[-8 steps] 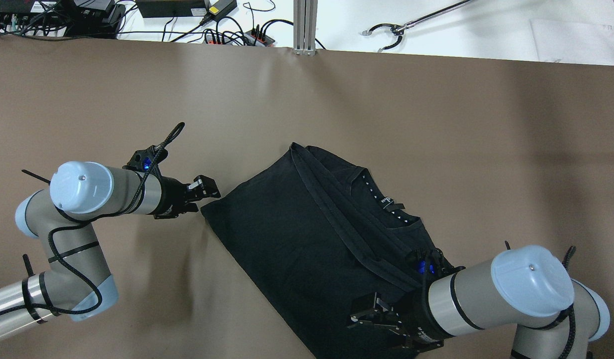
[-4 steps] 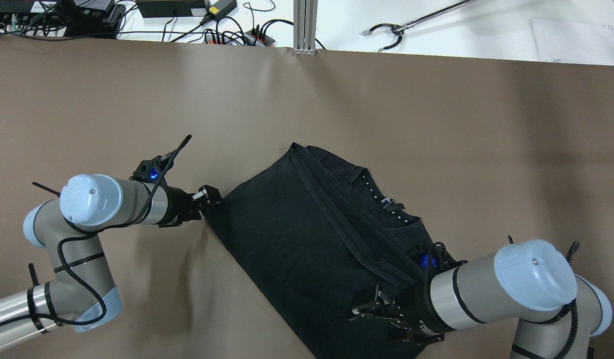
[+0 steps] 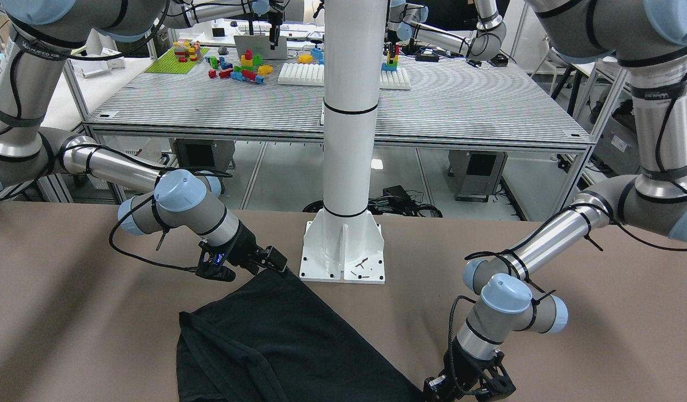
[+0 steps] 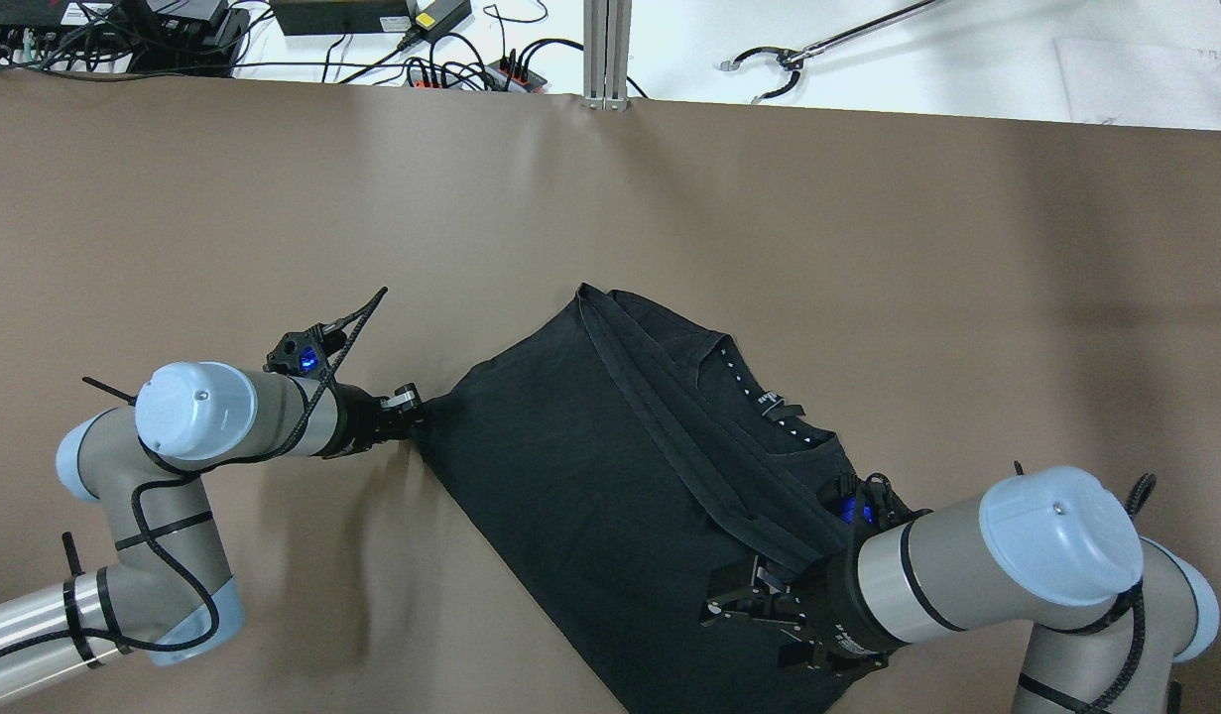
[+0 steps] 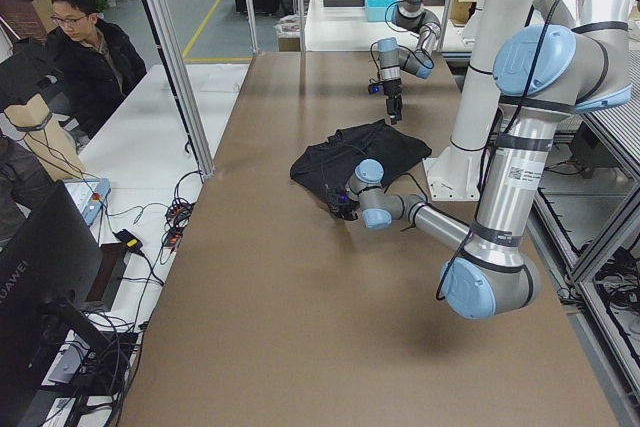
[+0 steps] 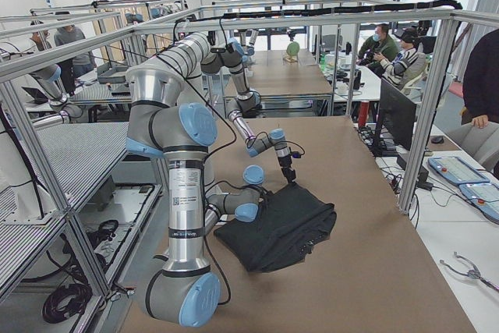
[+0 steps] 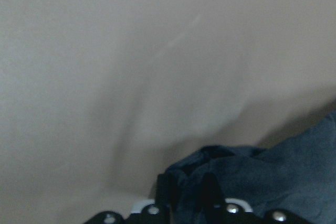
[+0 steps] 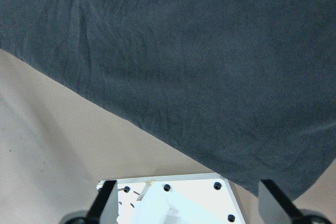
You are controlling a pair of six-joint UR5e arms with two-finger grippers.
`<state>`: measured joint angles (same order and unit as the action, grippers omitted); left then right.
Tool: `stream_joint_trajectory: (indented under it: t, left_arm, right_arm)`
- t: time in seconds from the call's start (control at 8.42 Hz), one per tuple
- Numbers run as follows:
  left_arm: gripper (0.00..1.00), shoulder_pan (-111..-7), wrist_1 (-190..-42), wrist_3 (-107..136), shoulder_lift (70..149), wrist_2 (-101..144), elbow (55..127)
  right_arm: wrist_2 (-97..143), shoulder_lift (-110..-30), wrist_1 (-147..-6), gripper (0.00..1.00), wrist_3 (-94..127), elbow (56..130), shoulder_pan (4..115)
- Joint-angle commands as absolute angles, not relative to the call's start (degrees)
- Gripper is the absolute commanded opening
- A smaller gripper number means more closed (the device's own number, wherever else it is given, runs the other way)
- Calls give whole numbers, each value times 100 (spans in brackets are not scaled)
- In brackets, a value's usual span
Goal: Fold clothes
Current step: 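Grasp the shirt's opposite corner with the left gripper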
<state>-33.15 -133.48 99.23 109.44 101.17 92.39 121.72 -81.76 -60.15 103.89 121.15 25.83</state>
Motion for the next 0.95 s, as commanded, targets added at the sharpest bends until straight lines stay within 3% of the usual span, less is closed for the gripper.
stream_joint_trajectory:
  t: [0.0,0.59,0.83]
  left_arm:
    - [0,-3532,-13342,9740,10837,10212,9246]
    - [0,-4532,-13176,8835,11019,10792,9002]
    - [0,-4895,-13113,8824,12647,10995,7374]
  right_arm:
    - [12164,-8174,-6021,94,10389,12033,2584]
    - [11787,-8174,-6021,95,10389,12006,2593]
    - [11733,-8156,-6021,95,10371,12006,2750]
